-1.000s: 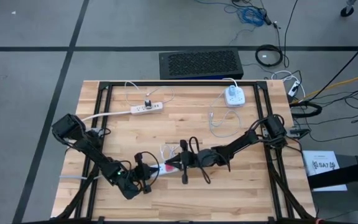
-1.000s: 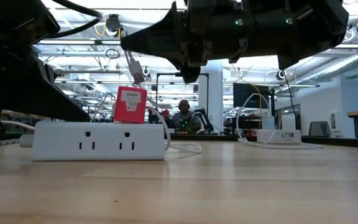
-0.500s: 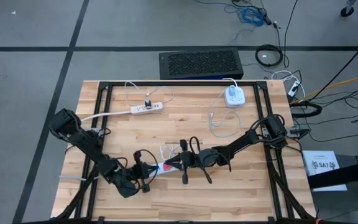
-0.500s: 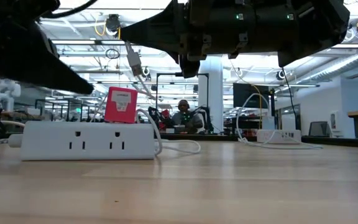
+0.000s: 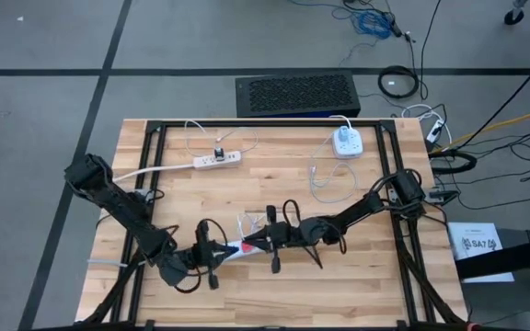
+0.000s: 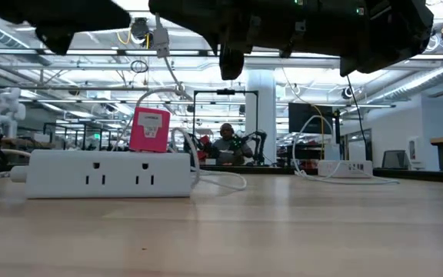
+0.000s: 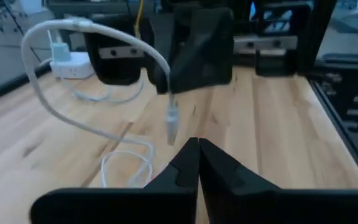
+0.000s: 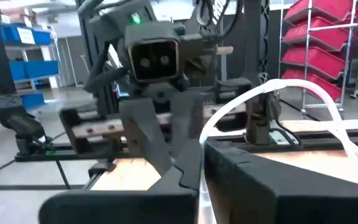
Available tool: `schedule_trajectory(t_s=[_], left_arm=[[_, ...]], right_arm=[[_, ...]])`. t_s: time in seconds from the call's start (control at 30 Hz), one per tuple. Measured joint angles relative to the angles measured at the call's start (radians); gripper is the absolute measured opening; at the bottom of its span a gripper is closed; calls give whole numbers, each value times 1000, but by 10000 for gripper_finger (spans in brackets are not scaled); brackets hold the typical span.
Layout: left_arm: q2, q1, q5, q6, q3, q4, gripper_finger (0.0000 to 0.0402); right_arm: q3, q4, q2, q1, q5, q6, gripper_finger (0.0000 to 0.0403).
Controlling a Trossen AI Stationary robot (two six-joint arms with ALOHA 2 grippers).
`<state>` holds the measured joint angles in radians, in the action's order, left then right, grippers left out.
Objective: Insert USB
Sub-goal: Insert the white cable charger into the pink charger adapter
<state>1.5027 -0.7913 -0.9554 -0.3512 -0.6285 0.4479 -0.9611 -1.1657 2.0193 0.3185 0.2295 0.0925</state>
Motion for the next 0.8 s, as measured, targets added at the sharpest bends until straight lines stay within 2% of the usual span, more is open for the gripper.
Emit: schedule_trajectory(t_s=[0.2,0.53,0.8], left_arm=[[0,37,13,43,-1,57,47],[0,103,182,47,-1,148,121],[0,155,225,45,-1,154,130]], right_arm=[[0,-30,0,15,-5,-5,0],[-1,-40,0,17,-21,-7,0],[-1,-39,0,17,-21,-7,0]])
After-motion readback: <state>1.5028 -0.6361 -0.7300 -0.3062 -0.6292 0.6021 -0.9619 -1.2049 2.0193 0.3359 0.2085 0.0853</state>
